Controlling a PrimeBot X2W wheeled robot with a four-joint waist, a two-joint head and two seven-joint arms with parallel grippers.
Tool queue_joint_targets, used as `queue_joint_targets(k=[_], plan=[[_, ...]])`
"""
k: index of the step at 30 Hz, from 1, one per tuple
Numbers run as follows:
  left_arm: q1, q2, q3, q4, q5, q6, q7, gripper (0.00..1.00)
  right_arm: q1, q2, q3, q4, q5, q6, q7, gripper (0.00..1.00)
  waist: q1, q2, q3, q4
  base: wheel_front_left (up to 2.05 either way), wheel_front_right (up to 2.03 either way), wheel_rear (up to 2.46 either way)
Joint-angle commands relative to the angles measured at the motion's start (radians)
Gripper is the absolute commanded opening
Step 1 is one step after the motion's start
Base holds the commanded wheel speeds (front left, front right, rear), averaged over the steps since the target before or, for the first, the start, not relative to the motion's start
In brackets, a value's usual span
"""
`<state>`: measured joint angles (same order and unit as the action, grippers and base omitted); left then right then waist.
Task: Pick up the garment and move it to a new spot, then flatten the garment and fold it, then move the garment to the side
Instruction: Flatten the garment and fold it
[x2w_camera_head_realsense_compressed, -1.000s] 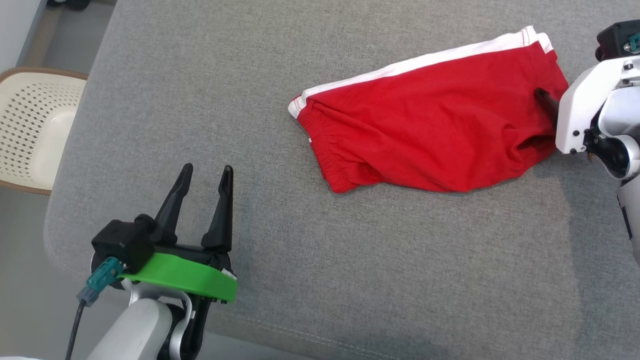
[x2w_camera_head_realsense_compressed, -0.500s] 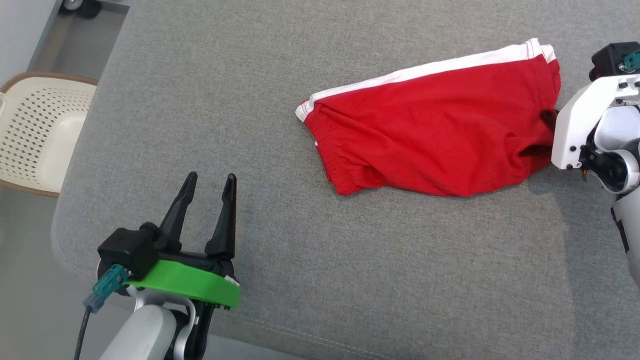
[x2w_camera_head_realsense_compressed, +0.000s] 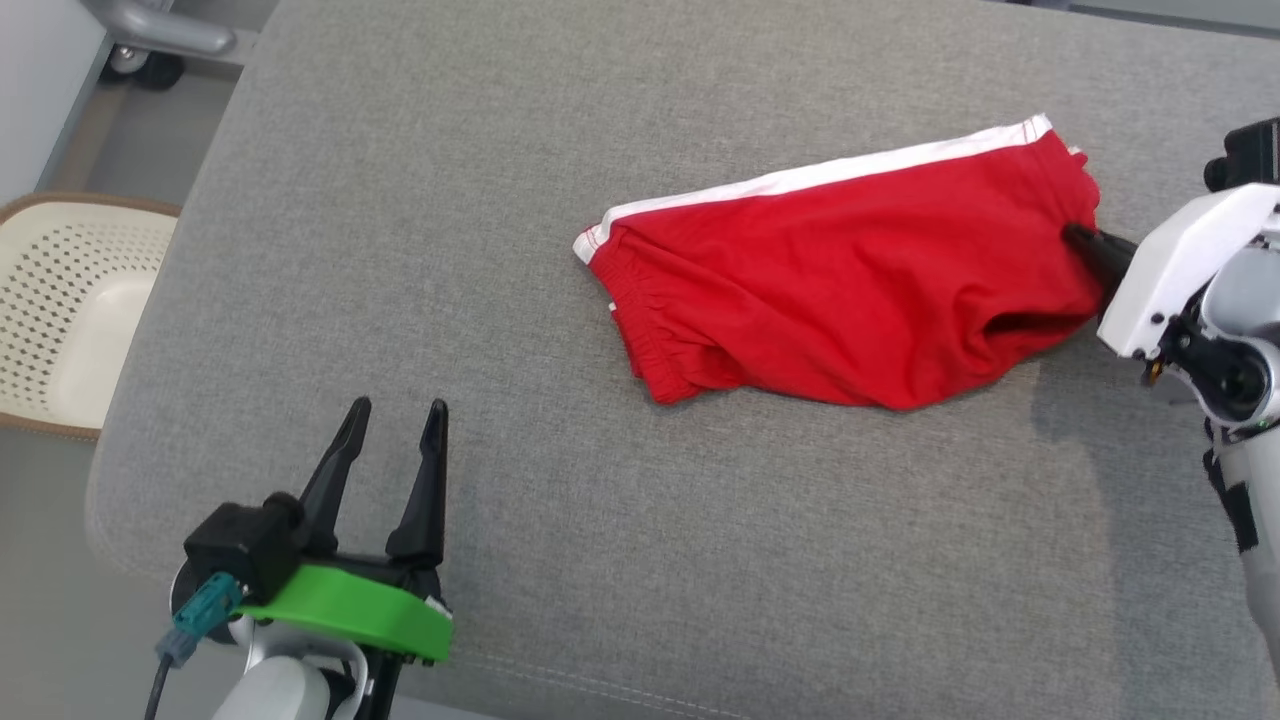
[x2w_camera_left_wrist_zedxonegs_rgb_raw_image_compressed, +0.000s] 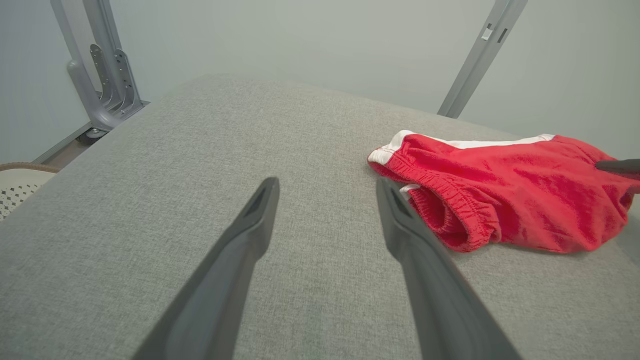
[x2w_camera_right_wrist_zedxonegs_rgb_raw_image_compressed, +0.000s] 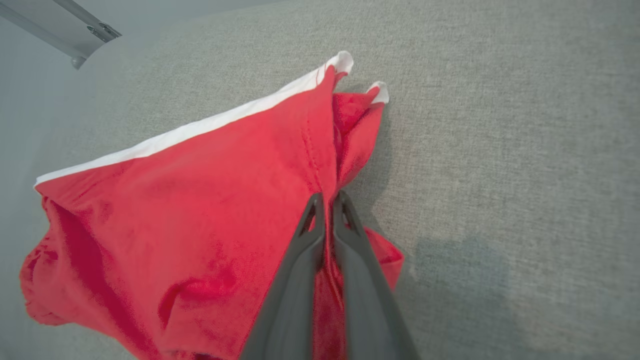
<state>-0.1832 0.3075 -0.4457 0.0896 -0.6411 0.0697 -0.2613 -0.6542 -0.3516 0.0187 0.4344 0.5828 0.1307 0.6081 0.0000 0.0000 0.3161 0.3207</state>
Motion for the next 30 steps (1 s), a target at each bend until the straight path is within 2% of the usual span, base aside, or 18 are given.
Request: queue_joint_targets(k=[1,5,6,8,14,16,22,30], plan=[[0.035,0.017,0.008,0.005,0.007,-0.003,-0.004,1.0,0.055,0.011,-0.006,-0.031,0.033,0.0,-0.014,0.0,0.0,0.0,-0.047,-0.045,0.0,0.0,0.0],[0.115,0.049,0.032,0.011,0.014,0.007,-0.004,1.0,0.215,0.044,-0.039,-0.113,0.117,0.0,-0.065,0.0,0.0,0.0,-0.143,-0.133,0.0,0.0,0.0],[0.115,0.049,0.032,0.011,0.014,0.007,-0.004,1.0,0.215,0.044,-0.039,-0.113,0.117,0.0,-0.065,0.0,0.0,0.0,-0.143,-0.133,0.0,0.0,0.0],[0.171,0.059,0.05,0.003,0.001,0.006,-0.004,1.0,0.312,0.059,-0.06,-0.143,0.152,0.0,-0.079,0.0,0.0,0.0,-0.187,-0.189,0.0,0.0,0.0],[0.231,0.065,0.075,-0.013,0.004,-0.009,-0.004,1.0,0.447,0.053,-0.158,-0.148,0.188,0.0,-0.113,0.0,0.0,0.0,-0.222,-0.266,0.0,0.0,0.0],[0.234,0.06,0.08,-0.016,0.01,-0.018,-0.004,1.0,0.473,0.052,-0.209,-0.13,0.187,0.0,-0.126,0.0,0.0,0.0,-0.224,-0.28,0.0,0.0,0.0],[0.233,0.042,0.092,-0.011,0.02,-0.032,-0.004,1.0,0.493,0.066,-0.271,-0.1,0.157,0.0,-0.166,0.0,0.0,0.0,-0.216,-0.3,0.0,0.0,0.0],[0.214,0.029,0.099,0.004,0.034,-0.059,-0.004,1.0,0.422,0.098,-0.179,-0.187,0.118,0.0,-0.251,0.0,0.0,0.0,-0.191,-0.297,0.0,0.0,0.0]])
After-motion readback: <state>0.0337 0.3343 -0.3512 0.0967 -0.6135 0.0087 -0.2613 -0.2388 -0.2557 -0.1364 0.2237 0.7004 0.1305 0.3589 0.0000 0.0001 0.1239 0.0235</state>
